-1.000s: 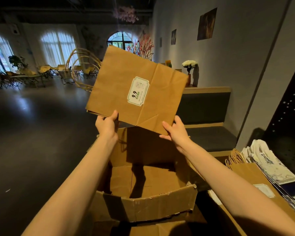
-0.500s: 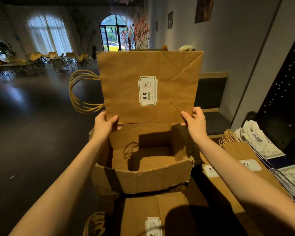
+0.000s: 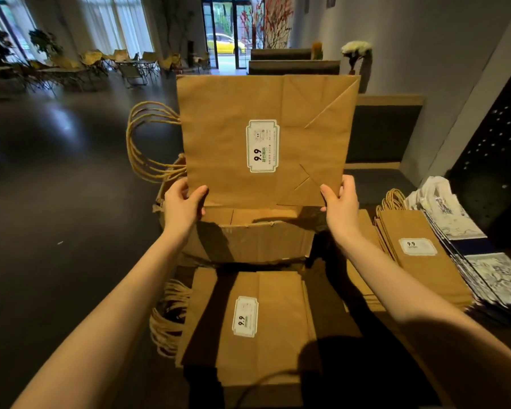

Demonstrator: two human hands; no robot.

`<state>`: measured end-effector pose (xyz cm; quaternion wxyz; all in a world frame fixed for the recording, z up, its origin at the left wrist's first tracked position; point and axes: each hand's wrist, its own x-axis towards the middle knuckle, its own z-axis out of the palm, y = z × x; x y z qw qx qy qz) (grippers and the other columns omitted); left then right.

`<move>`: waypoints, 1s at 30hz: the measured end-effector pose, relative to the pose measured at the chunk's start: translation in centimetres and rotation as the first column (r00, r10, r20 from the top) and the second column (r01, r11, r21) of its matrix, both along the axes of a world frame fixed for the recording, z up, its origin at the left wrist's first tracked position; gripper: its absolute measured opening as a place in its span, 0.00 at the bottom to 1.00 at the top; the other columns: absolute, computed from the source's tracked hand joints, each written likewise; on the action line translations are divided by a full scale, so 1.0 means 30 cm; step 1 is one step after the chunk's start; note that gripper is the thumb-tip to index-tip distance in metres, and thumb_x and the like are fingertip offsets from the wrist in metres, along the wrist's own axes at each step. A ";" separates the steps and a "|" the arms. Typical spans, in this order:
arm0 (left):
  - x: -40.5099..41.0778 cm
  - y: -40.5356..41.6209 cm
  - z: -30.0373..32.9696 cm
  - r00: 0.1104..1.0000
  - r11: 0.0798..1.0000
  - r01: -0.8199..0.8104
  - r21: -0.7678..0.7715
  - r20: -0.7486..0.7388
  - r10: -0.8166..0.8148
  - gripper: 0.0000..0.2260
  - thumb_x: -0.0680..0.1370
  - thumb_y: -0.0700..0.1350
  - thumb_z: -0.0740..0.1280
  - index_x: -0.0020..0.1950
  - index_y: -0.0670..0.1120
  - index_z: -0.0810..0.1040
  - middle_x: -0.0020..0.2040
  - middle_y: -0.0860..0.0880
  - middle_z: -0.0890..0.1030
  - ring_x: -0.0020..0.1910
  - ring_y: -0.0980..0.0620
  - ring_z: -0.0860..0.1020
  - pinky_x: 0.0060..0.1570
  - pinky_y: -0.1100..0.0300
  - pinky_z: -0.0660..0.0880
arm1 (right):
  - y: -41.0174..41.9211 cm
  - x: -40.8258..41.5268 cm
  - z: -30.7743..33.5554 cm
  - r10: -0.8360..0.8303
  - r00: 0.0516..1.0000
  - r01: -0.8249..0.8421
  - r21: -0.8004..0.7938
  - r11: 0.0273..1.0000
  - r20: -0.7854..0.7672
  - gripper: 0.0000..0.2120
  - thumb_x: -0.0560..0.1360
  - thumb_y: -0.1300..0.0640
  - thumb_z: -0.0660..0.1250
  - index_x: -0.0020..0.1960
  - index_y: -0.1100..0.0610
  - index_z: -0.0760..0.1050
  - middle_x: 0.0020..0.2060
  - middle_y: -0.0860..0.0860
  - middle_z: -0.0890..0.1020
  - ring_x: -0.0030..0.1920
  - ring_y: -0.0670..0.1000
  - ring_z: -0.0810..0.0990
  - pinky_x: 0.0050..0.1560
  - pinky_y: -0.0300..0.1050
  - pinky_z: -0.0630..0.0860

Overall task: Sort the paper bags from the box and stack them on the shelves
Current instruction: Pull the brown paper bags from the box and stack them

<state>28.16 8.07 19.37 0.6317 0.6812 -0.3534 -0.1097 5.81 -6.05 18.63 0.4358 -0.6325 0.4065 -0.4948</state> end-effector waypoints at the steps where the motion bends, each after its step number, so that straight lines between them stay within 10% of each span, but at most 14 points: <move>1: -0.020 0.030 -0.029 1.000 1.000 -0.024 0.013 0.002 0.024 0.11 0.79 0.41 0.64 0.60 0.41 0.74 0.43 0.50 0.79 0.24 0.60 0.75 0.26 0.69 0.72 | 0.024 -0.016 -0.033 0.003 1.000 -0.003 0.004 1.000 -0.003 0.10 0.80 0.58 0.60 0.61 0.55 0.67 0.54 0.48 0.76 0.52 0.47 0.76 0.40 0.38 0.76; 7: -0.078 0.175 -0.212 0.991 0.954 -0.103 0.282 -0.050 0.122 0.15 0.75 0.47 0.70 0.60 0.44 0.78 0.48 0.47 0.82 0.49 0.49 0.81 0.48 0.56 0.78 | 0.155 -0.103 -0.244 -0.008 0.996 0.018 0.121 0.992 -0.084 0.10 0.79 0.59 0.62 0.59 0.59 0.66 0.51 0.50 0.75 0.51 0.50 0.76 0.42 0.43 0.78; 11: -0.125 0.272 -0.321 0.984 0.918 -0.134 0.373 -0.060 0.168 0.10 0.74 0.47 0.71 0.53 0.46 0.81 0.39 0.51 0.81 0.40 0.54 0.80 0.44 0.58 0.77 | 0.242 -0.151 -0.371 0.005 0.985 0.023 0.163 0.986 -0.172 0.09 0.78 0.58 0.64 0.53 0.59 0.66 0.49 0.59 0.77 0.48 0.58 0.78 0.40 0.50 0.80; 16: -0.169 0.390 -0.449 0.977 0.833 -0.145 0.534 -0.055 0.206 0.05 0.73 0.48 0.72 0.42 0.47 0.81 0.38 0.47 0.81 0.40 0.47 0.81 0.45 0.50 0.78 | 0.371 -0.200 -0.504 0.047 0.958 0.035 0.278 0.960 -0.282 0.08 0.77 0.58 0.66 0.49 0.58 0.68 0.40 0.47 0.74 0.43 0.51 0.77 0.44 0.51 0.80; 24: -0.196 0.499 -0.584 0.953 0.660 -0.142 0.738 -0.079 0.294 0.11 0.71 0.52 0.73 0.48 0.47 0.80 0.48 0.48 0.81 0.49 0.46 0.79 0.53 0.46 0.77 | 0.461 -0.221 -0.604 0.157 0.837 0.076 0.396 0.915 -0.524 0.15 0.76 0.55 0.68 0.59 0.62 0.72 0.54 0.56 0.79 0.55 0.54 0.77 0.47 0.39 0.67; 30: -0.211 0.479 -0.621 0.951 0.642 -0.151 0.752 -0.066 0.302 0.10 0.73 0.49 0.72 0.48 0.45 0.77 0.52 0.45 0.80 0.54 0.44 0.77 0.54 0.47 0.76 | 0.447 -0.200 -0.642 0.208 0.750 0.102 0.421 0.901 -0.628 0.17 0.78 0.53 0.65 0.62 0.61 0.70 0.60 0.58 0.77 0.61 0.59 0.75 0.58 0.49 0.71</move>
